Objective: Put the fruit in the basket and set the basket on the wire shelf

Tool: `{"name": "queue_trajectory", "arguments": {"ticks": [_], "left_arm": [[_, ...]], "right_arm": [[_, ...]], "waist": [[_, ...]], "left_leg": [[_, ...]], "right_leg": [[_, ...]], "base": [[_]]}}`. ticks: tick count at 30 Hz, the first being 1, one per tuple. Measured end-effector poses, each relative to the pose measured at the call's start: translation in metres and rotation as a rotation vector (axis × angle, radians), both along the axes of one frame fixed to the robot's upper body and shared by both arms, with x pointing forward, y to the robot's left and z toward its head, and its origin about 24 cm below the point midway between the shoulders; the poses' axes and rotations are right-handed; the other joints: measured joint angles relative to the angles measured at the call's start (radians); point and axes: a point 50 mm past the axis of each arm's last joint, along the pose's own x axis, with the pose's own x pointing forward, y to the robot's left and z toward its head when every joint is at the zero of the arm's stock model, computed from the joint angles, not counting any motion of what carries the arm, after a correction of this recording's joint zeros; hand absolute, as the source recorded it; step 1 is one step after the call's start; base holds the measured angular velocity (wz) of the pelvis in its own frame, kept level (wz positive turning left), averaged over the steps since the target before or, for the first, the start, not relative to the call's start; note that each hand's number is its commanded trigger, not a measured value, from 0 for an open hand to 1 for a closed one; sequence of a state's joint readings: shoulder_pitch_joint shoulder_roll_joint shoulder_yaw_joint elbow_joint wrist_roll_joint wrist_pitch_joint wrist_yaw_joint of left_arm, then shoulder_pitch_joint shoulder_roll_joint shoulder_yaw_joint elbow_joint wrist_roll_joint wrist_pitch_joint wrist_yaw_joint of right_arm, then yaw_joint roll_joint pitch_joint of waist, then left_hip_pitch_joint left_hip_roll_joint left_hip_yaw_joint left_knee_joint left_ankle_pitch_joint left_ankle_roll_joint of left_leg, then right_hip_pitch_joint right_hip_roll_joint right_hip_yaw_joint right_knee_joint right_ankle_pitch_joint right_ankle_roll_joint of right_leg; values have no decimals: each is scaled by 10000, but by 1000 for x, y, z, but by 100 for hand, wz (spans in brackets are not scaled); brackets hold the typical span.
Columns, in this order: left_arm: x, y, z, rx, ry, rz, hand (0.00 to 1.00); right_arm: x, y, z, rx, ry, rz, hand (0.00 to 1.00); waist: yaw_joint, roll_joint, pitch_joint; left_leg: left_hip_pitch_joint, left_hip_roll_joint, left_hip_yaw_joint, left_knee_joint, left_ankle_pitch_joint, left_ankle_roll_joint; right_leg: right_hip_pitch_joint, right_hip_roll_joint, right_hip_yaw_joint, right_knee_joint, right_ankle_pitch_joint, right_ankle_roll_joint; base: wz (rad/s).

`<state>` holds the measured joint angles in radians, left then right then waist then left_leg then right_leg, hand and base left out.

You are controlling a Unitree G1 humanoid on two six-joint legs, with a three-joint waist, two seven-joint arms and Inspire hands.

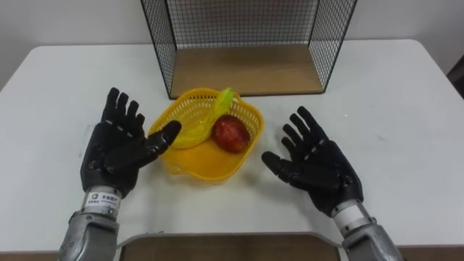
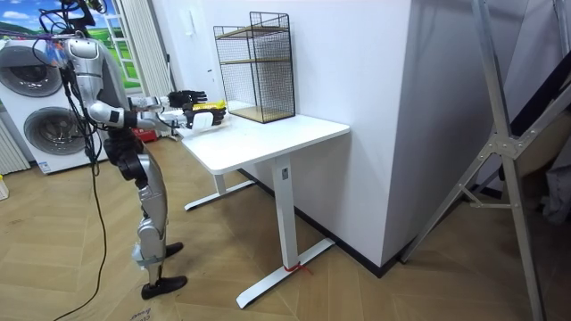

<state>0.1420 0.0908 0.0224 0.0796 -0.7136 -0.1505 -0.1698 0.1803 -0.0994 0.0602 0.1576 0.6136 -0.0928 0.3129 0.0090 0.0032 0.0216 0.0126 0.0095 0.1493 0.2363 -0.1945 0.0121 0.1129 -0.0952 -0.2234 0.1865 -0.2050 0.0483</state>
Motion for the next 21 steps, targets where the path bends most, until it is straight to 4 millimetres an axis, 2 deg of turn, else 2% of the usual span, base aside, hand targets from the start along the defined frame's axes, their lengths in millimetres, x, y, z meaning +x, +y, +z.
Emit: {"name": "queue_trajectory", "arguments": {"ticks": [4,11,21], "left_arm": [[-1,-2,-5,-45,251,-110,0],[-8,-11,-33,-201,1598,-669,0],[-10,-11,-41,-219,1741,-1056,0]], "right_arm": [[-1,1,-4,16,211,59,0],[-2,4,-7,47,442,15,0],[-2,4,-9,91,591,-58,0]], "waist": [[-2,-16,7],[-8,-44,8],[-16,-77,-61]], "left_leg": [[20,4,21,8,0,0],[106,12,20,-9,0,0],[149,13,21,-6,0,0]], "right_leg": [[0,-1,16,17,0,0],[8,3,15,26,1,-1],[52,3,15,37,3,-4]], "base": [[0],[0],[0]]}}
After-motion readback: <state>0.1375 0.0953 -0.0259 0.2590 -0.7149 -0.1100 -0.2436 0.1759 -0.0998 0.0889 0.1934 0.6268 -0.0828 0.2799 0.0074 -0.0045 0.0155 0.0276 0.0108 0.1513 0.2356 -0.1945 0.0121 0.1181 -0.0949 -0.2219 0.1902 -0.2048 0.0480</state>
